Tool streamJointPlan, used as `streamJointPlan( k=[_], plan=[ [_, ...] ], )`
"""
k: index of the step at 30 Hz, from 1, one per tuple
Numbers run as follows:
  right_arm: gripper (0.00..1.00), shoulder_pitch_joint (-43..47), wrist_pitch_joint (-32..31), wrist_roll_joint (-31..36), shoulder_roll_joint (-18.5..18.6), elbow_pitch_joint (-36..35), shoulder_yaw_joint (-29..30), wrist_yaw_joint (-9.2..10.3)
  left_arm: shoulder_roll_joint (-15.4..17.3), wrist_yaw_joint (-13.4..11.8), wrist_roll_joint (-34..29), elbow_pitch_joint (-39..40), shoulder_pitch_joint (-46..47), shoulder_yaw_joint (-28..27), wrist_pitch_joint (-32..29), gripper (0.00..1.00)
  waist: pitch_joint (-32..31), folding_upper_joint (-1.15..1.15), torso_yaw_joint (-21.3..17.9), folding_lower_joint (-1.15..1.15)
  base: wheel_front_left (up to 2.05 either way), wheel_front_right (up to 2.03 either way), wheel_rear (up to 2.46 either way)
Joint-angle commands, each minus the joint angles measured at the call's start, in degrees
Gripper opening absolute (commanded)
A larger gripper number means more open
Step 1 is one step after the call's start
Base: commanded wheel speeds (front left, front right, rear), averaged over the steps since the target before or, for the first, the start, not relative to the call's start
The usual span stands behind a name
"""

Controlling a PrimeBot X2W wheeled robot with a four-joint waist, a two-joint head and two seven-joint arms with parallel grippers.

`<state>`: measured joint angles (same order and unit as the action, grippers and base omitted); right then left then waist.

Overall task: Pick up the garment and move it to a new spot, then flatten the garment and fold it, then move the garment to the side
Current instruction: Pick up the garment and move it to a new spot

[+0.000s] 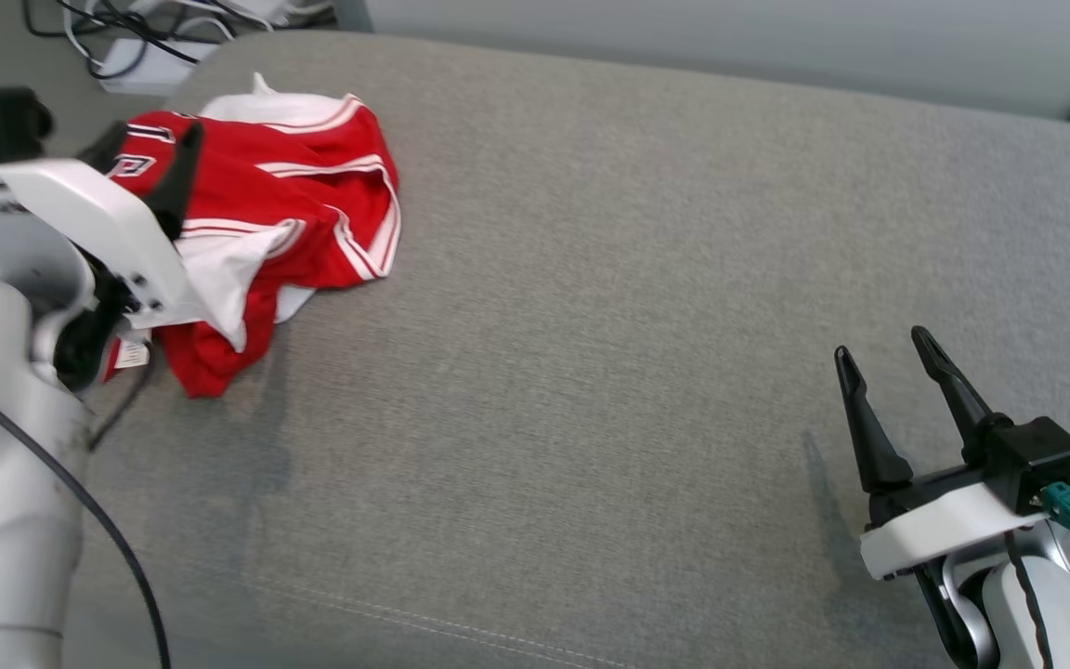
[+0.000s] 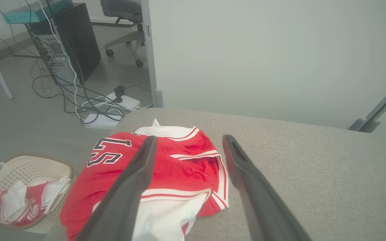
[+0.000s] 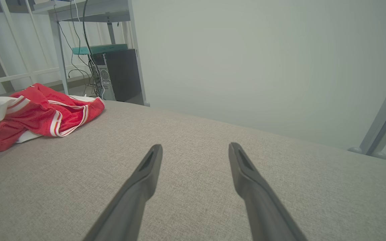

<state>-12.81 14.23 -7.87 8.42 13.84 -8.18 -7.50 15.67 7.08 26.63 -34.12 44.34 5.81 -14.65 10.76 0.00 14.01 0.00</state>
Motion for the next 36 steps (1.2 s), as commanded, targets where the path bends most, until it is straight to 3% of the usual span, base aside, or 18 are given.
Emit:
streamJointPlan(
  k=[1,15,24,25,26,27,36],
  plan=[
    [1.0,-1.8,0.8,0.4,0.6,-1.4,-1.5,0.01,3.1,0.3,1.6,-0.3,3.6,-2.7,-1.2,1.0,3.4,0.0,-3.1,0.0,0.0,0.0,0.0],
    [1.0,-5.2,0.8,0.4,0.3,-2.3,-2.5,0.01,9.7,0.4,6.5,-16.7,9.4,-3.5,-9.6,1.0,10.6,0.0,-9.1,0.0,0.0,0.0,0.0],
    [1.0,-6.2,0.8,0.1,0.2,-2.6,-2.7,0.01,11.0,0.0,7.5,-23.0,9.9,-3.9,-11.0,1.0,12.3,0.0,-9.8,0.0,0.0,0.0,0.0],
    [1.0,-6.3,0.8,0.0,0.2,-2.6,-2.7,0.01,11.2,-0.1,7.4,-23.6,10.0,-3.8,-11.1,0.5,12.4,0.0,-9.9,0.0,0.0,0.0,0.0],
    [1.0,-6.5,0.8,-0.1,0.2,-2.7,-2.8,0.01,11.3,-0.2,7.5,-24.1,10.1,-3.8,-11.2,0.11,12.4,0.0,-9.9,0.0,0.0,0.0,0.0],
    [1.0,-6.6,0.8,-0.1,0.2,-2.8,-2.7,0.01,11.3,-0.2,7.7,-24.6,10.3,-3.9,-11.3,0.0,12.4,0.0,-9.9,0.0,0.0,0.0,0.0],
    [1.0,-6.2,0.8,-0.9,0.2,-3.6,-0.6,0.01,11.3,0.1,6.8,-23.4,11.8,-2.1,-5.8,0.0,11.0,0.0,-9.1,0.0,0.0,0.0,0.0]
  ],
)
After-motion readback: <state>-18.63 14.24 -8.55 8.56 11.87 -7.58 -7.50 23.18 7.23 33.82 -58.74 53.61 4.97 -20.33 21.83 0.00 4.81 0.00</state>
